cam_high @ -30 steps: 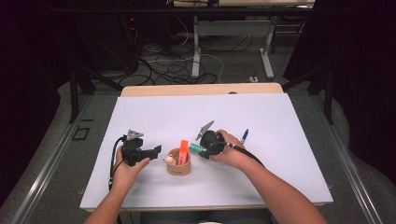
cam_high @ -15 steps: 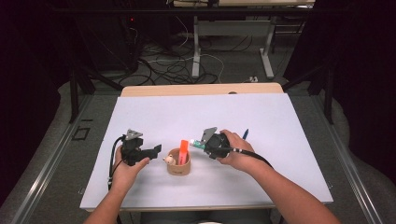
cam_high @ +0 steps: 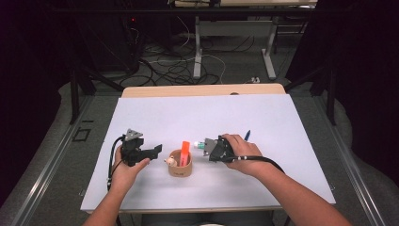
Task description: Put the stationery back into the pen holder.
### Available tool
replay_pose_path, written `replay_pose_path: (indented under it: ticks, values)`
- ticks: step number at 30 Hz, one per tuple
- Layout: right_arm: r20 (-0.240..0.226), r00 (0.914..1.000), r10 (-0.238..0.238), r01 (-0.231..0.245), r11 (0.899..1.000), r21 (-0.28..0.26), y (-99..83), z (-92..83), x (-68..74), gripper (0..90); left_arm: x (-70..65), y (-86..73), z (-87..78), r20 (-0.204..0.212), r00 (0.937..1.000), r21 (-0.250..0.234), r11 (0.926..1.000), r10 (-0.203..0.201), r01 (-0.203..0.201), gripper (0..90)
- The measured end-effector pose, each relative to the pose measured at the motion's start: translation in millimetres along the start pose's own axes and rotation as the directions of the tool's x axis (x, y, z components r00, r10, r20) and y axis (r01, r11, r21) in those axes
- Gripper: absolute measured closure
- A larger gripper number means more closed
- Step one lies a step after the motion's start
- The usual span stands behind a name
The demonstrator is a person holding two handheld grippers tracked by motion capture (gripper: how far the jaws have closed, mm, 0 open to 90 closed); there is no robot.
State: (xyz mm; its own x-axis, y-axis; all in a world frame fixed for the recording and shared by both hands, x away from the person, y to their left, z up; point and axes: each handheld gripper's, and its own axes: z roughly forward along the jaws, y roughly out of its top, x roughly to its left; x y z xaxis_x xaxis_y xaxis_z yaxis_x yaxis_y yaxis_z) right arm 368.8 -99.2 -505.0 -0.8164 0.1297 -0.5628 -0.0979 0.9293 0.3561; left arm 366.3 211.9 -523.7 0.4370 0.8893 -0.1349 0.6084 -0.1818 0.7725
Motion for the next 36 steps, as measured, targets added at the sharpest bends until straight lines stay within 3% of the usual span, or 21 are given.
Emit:
replay_pose_path:
  ticks: [4, 5, 7, 10, 12, 16, 20, 21, 24, 27, 28, 29, 30, 31, 33, 34, 35, 36]
  values:
    - [0.025, 0.9978, -0.062, 0.062, 0.998, 0.023, 2.4, -6.5, 3.6, 65.2, 2.9, 3.3, -5.6, 0.003, 1.0000, -0.003, 1.0000, 0.008, -0.008, 15.8]
    - [0.036, 0.9961, -0.080, 0.081, 0.997, -0.004, 2.1, -6.5, 3.8, 65.2, 4.0, 4.5, -7.5, 0.010, 0.9999, -0.003, 1.0000, 0.003, -0.003, 15.6]
    - [0.054, 0.9919, -0.115, 0.115, 0.993, -0.005, 2.1, -9.8, 4.3, 65.2, 4.8, 6.1, -9.9, 0.016, 0.9997, -0.022, 0.9995, -0.020, 0.020, 15.2]
    - [0.071, 0.9840, -0.163, 0.164, 0.986, -0.011, 2.7, -14.6, 4.8, 65.2, 7.8, 9.3, -14.7, 0.023, 0.9996, -0.031, 0.9994, -0.016, 0.016, 14.6]
    - [0.086, 0.9720, -0.218, 0.220, 0.975, -0.015, 3.5, -18.0, 4.2, 65.2, 8.2, 11.8, -17.5, 0.032, 0.9992, -0.039, 0.9989, -0.024, 0.025, 14.6]
    - [0.132, 0.9530, -0.273, 0.277, 0.961, -0.013, 4.4, -24.1, 7.0, 65.2, 7.5, 17.5, -23.4, 0.048, 0.9988, -0.033, 0.9994, -0.002, 0.004, 15.4]
    - [0.169, 0.9116, -0.375, 0.382, 0.924, -0.009, 5.8, -27.3, 7.9, 65.2, 1.1, 21.9, -26.5, 0.071, 0.9970, -0.035, 0.9990, 0.029, -0.027, 16.6]
    - [0.178, 0.8979, -0.403, 0.410, 0.912, -0.006, 6.2, -27.8, 8.0, 65.2, -1.2, 23.0, -26.8, 0.082, 0.9959, -0.035, 0.9988, 0.038, -0.035, 16.8]
    - [0.187, 0.8717, -0.453, 0.458, 0.889, 0.018, 6.0, -30.2, 11.3, 65.2, -8.2, 25.5, -27.8, 0.092, 0.9938, -0.030, 0.9977, 0.063, -0.061, 17.4]
    - [0.225, 0.8348, -0.502, 0.513, 0.859, 0.016, 5.8, -31.0, 12.2, 65.2, -13.7, 26.8, -27.4, 0.090, 0.9925, -0.045, 0.9959, 0.083, -0.079, 19.3]
    - [0.228, 0.8281, -0.512, 0.522, 0.853, 0.020, 5.3, -31.5, 12.9, 65.2, -14.2, 27.5, -28.7, 0.100, 0.9910, -0.033, 0.9957, 0.089, -0.086, 19.9]
    - [0.224, 0.8157, -0.533, 0.541, 0.840, 0.030, 5.4, -32.5, 13.3, 65.2, -15.5, 27.6, -28.2, 0.095, 0.9914, -0.046, 0.9952, 0.090, -0.086, 20.8]
    - [0.229, 0.7955, -0.561, 0.570, 0.821, 0.032, 5.7, -32.1, 12.9, 65.2, -15.6, 28.4, -29.7, 0.105, 0.9902, -0.030, 0.9955, 0.092, -0.090, 21.7]
    - [0.241, 0.7820, -0.575, 0.584, 0.811, 0.037, 5.0, -32.5, 13.9, 65.2, -16.6, 28.3, -29.1, 0.105, 0.9905, -0.041, 0.9955, 0.089, -0.086, 22.3]
    - [0.257, 0.7446, -0.616, 0.628, 0.777, 0.045, 4.3, -32.0, 14.6, 65.2, -17.3, 29.4, -30.4, 0.114, 0.9891, -0.036, 0.9953, 0.093, -0.090, 23.0]
    - [0.261, 0.7185, -0.645, 0.656, 0.753, 0.052, 4.3, -31.5, 14.3, 65.2, -17.4, 30.1, -31.3, 0.115, 0.9878, -0.033, 0.9943, 0.104, -0.101, 23.4]
    - [0.263, 0.7229, -0.639, 0.648, 0.759, 0.061, 1.3, -31.0, 16.1, 65.2, -18.6, 30.4, -31.3, 0.117, 0.9879, -0.041, 0.9945, 0.101, -0.097, 23.7]
    - [0.266, 0.6882, -0.675, 0.686, 0.725, 0.064, 2.7, -30.9, 14.8, 65.2, -19.2, 31.0, -31.7, 0.119, 0.9869, -0.042, 0.9937, 0.109, -0.104, 24.3]
